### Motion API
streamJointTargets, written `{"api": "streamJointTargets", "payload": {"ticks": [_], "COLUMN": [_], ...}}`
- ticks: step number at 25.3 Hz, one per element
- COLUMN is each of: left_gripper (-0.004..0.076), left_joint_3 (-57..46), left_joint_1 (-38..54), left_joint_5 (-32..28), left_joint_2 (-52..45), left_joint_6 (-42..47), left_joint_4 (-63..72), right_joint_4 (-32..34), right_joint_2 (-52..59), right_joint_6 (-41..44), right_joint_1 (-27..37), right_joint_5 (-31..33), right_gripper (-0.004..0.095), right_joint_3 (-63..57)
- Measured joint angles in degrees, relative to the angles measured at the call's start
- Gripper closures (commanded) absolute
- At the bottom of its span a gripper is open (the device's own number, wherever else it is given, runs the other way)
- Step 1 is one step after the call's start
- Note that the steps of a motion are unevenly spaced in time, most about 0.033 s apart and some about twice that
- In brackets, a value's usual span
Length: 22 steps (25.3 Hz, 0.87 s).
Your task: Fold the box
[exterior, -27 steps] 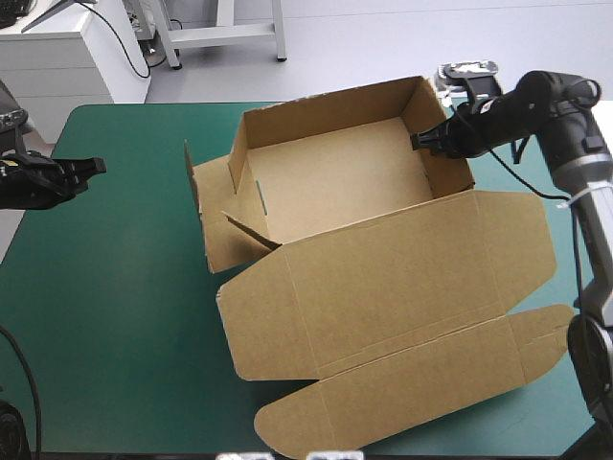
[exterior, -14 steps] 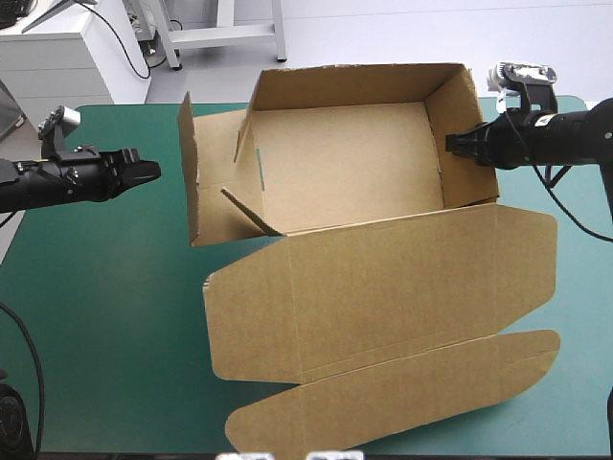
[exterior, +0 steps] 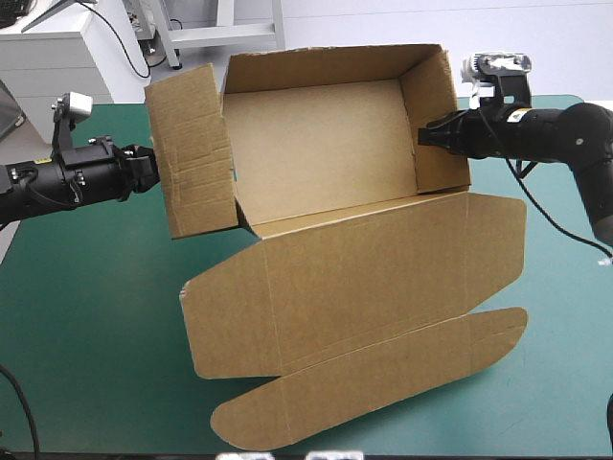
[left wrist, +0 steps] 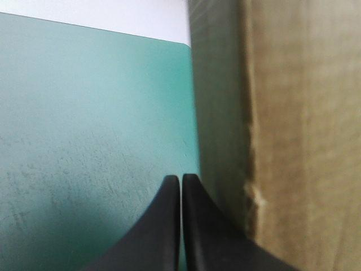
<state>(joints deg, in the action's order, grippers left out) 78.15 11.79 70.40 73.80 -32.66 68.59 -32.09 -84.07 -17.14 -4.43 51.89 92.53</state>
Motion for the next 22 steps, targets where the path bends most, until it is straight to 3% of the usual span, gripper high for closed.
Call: {"api": "streamJointTargets", "payload": {"ticks": [5, 16, 19, 22], "left_gripper": [0.0731, 0.0726, 0.0616, 0.0375], "left_joint_3": [0.0, 0.0, 0.0, 0.0], "left_joint_1": [0.0, 0.0, 0.0, 0.0], "left_joint_5": [0.31, 0.32, 0.42, 0.42], "left_joint_2": [-2.69, -3.55, -3.55, -3.55], "left_joint_6": [0.0, 0.09, 3.31, 5.0], "left_joint_4": [-0.26, -0.44, -0.44, -0.44], "right_joint_4": [3.47, 3.98, 4.01, 4.01], "right_joint_2": [0.0, 0.0, 0.0, -0.05], "right_joint_6": [1.39, 2.58, 3.7, 3.95], "right_joint_1": [-4.75, -6.86, -6.91, -6.91], "right_joint_5": [-2.8, -5.03, -6.73, -7.44], "right_gripper": [0.0908, 0.0908, 0.0908, 0.0908], "right_joint_3": [0.0, -0.04, -0.04, -0.04]}}
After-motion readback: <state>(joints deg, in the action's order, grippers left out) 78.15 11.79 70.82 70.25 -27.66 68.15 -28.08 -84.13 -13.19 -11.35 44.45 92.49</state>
